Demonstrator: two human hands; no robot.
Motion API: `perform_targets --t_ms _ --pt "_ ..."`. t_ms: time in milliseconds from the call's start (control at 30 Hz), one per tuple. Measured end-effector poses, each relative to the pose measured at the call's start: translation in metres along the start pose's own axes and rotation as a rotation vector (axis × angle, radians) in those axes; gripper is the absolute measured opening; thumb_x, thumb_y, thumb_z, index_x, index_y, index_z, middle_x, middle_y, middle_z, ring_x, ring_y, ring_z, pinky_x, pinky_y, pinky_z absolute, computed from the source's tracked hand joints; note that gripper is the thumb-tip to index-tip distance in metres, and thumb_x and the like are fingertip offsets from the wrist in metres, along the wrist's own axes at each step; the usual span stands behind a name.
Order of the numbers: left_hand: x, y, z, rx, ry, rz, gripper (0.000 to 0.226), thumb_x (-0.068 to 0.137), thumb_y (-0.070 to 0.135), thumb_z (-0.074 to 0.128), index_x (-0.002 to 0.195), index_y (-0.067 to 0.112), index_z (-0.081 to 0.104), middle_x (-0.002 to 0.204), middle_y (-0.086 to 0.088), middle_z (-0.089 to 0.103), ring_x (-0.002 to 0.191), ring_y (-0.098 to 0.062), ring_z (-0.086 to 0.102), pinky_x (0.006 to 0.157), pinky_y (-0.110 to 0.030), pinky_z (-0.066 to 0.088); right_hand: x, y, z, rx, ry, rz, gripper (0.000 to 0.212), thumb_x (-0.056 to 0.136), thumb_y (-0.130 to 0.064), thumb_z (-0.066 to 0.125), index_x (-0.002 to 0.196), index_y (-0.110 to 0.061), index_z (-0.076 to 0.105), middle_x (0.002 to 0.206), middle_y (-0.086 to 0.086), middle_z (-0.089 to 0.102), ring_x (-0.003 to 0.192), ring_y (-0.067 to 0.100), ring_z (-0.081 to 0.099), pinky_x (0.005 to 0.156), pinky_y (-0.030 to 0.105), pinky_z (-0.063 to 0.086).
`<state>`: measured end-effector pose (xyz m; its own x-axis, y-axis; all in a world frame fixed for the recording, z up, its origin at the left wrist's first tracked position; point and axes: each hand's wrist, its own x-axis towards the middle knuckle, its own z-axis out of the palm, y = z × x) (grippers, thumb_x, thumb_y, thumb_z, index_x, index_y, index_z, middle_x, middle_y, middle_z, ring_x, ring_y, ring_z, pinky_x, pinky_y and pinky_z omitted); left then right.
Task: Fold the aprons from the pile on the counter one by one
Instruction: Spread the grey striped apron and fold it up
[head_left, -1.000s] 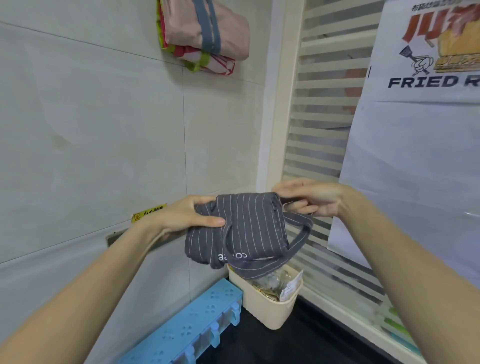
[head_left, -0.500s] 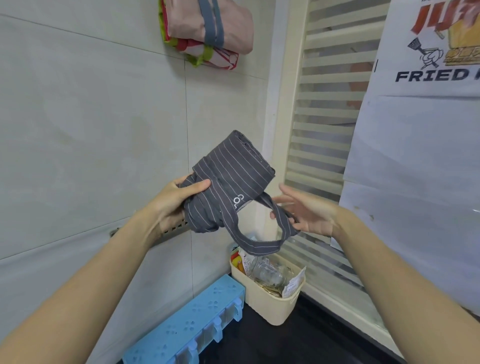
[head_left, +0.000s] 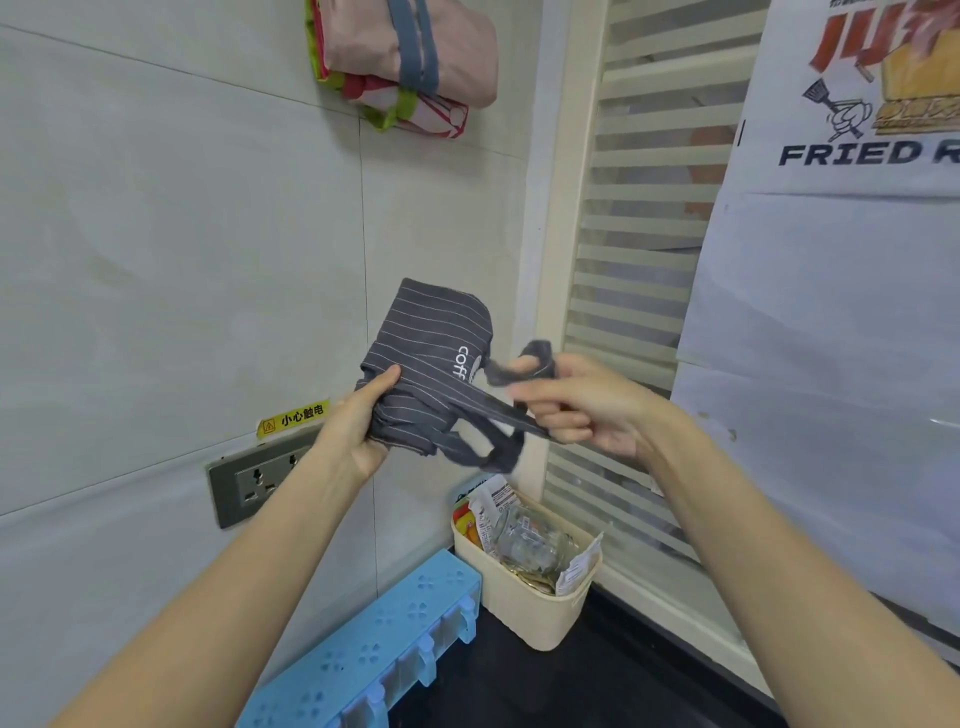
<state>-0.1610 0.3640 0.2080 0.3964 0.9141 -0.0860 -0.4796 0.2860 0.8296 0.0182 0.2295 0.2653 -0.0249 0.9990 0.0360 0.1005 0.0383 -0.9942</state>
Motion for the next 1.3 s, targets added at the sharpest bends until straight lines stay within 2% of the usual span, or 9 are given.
perform_targets --t_ms 167,267,433,533,667,767,1000,1167,1300 --pt "-0.004 -0.002 0.003 -0.062 -0.045 -0.043 0.033 0.090 0.022 0.059 0.121 0.011 0.059 0.111 -0.010 0.067 0.092 -0.024 0.064 0.088 -0.037 0.048 0.000 -0.022 0.009 -0.667 0.015 -0.102 0.018 0.092 0.000 0.053 0.090 -0.015 0.062 0.071 0.010 0.048 0.056 0.015 0.044 0.041 0.018 0.039" --pt "-0.006 -0.001 -0.003 -0.066 -0.135 -0.068 0.029 0.087 0.025 0.059 0.113 0.012 0.061 0.097 -0.007 0.070 0.083 -0.020 0.066 0.080 -0.034 0.052 -0.004 -0.036 0.006 -0.712 -0.029 -0.111 0.030 0.089 0.005 0.049 0.080 -0.018 0.066 0.080 0.003 0.059 0.068 0.009 0.055 0.061 0.021 0.051" --pt "-0.010 0.002 -0.006 0.126 -0.331 -0.147 0.020 0.081 0.023 0.060 0.096 0.011 0.066 0.073 -0.007 0.071 0.061 -0.018 0.068 0.058 -0.026 0.057 -0.007 -0.058 0.006 -0.799 -0.269 0.019 0.029 0.090 0.005 0.050 0.075 -0.017 0.064 0.058 -0.006 0.049 0.047 0.004 0.037 0.048 0.019 0.030" --pt "-0.003 0.002 -0.008 0.244 -0.328 -0.084 0.035 0.081 0.017 0.065 0.115 0.011 0.061 0.090 -0.009 0.072 0.070 -0.016 0.068 0.067 -0.027 0.058 -0.006 -0.077 0.011 -0.807 -0.474 0.144 0.021 0.093 0.003 0.050 0.087 -0.014 0.060 0.060 -0.012 0.057 0.046 0.000 0.044 0.043 0.012 0.032" --pt "-0.003 -0.003 -0.003 0.362 -0.264 -0.015 0.024 0.078 0.004 0.067 0.100 0.011 0.067 0.090 -0.009 0.073 0.068 -0.015 0.070 0.066 -0.027 0.058 0.010 -0.089 0.011 -0.913 -0.456 0.238 0.021 0.093 0.000 0.050 0.098 -0.018 0.060 0.071 0.003 0.051 0.042 0.005 0.036 0.045 0.015 0.037" --pt "-0.006 -0.001 0.000 0.292 -0.272 -0.015 0.058 0.071 0.010 0.069 0.127 0.007 0.054 0.103 -0.012 0.070 0.077 -0.018 0.070 0.066 -0.028 0.059 0.014 -0.073 -0.004 -0.801 -0.369 0.244 0.025 0.093 0.002 0.049 0.103 -0.018 0.060 0.074 0.011 0.042 0.043 0.010 0.033 0.044 0.018 0.034" --pt "-0.005 0.002 -0.008 0.122 -0.268 0.038 0.042 0.082 0.013 0.061 0.123 0.016 0.055 0.087 -0.005 0.074 0.072 -0.017 0.071 0.060 -0.029 0.059 0.004 -0.019 -0.034 -0.219 0.131 0.043 0.018 0.091 -0.013 0.058 0.073 -0.011 0.058 0.054 -0.002 0.055 0.048 0.008 0.047 0.050 0.017 0.044" --pt "-0.002 -0.013 0.001 0.056 -0.309 0.088 0.093 0.043 0.029 0.093 0.127 0.016 0.055 0.107 -0.009 0.071 0.086 -0.021 0.071 0.068 -0.032 0.059 0.008 0.011 -0.027 0.171 0.273 0.145 0.020 0.091 -0.037 0.057 0.079 -0.022 0.061 0.067 -0.004 0.058 0.060 0.009 0.054 0.061 0.025 0.053" --pt "-0.005 -0.027 0.012 0.020 -0.354 -0.001 0.043 0.074 0.026 0.065 0.115 0.018 0.061 0.100 -0.009 0.072 0.083 -0.021 0.070 0.072 -0.033 0.058 0.010 0.012 -0.025 0.345 0.186 0.062 0.026 0.092 -0.040 0.051 0.087 -0.024 0.070 0.079 -0.002 0.071 0.071 0.014 0.066 0.073 0.032 0.054"
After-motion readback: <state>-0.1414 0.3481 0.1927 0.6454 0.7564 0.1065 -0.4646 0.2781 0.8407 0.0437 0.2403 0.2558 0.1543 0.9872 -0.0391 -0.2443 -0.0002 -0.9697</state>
